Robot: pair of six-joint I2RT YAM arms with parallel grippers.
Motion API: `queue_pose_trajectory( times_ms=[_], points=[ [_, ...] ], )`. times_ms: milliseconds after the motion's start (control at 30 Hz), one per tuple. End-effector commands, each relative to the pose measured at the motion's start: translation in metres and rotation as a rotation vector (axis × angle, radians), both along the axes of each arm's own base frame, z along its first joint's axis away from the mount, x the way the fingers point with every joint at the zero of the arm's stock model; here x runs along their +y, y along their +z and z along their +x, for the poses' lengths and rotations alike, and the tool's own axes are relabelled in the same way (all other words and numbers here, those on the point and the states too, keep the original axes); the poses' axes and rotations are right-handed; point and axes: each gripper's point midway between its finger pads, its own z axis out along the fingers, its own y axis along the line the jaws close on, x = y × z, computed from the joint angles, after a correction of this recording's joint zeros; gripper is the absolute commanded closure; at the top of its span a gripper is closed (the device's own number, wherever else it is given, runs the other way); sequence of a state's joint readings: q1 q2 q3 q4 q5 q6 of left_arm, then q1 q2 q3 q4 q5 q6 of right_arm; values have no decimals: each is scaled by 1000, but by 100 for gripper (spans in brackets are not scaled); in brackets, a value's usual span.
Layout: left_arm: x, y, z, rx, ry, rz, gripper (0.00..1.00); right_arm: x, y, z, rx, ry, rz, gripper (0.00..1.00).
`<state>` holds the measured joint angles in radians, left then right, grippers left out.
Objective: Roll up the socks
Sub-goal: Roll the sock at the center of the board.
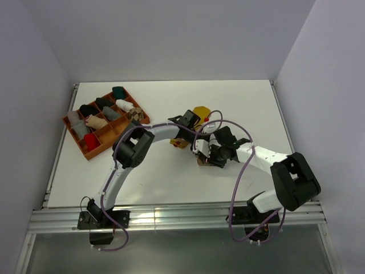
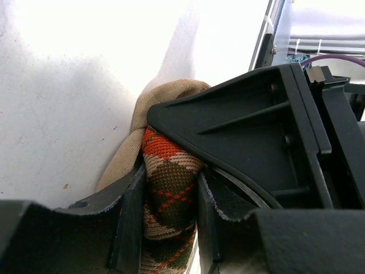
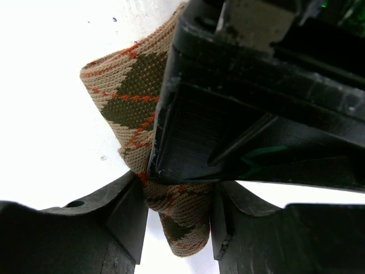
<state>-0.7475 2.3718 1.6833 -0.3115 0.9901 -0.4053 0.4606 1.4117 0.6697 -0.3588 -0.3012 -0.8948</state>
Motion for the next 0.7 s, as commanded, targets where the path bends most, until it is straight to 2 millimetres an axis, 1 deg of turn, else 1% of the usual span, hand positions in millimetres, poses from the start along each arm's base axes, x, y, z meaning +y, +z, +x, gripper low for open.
queue_pose_trajectory(
  times_ms=[0,33,67,100,267,333,500,567,600,667],
  points=[
    [29,-49,51,-212,113,183,61,-5,-4,-12,66,1,-36,82],
    [31,-50,50,-202,103,182,46,-5,-4,-12,68,2,-35,82],
    [31,-49,47,-194,80,164,8,-5,-4,-12,68,4,-36,82],
    [32,-49,47,-190,76,167,1,-6,-5,-12,68,3,-40,82],
    [40,-52,48,-201,86,173,1,-6,-5,-12,70,4,-43,83],
    [42,-51,48,-196,83,173,3,-6,-6,-13,73,5,-46,83],
    [43,-51,47,-197,82,179,5,-5,-6,-12,86,-2,-45,83],
    [42,-50,47,-199,86,168,4,-2,-4,-12,94,-7,-28,82],
    [44,-52,46,-194,91,172,4,0,1,-8,86,-11,-15,82],
    [43,-52,46,-192,97,171,5,3,6,-6,97,-31,12,79]
  ],
)
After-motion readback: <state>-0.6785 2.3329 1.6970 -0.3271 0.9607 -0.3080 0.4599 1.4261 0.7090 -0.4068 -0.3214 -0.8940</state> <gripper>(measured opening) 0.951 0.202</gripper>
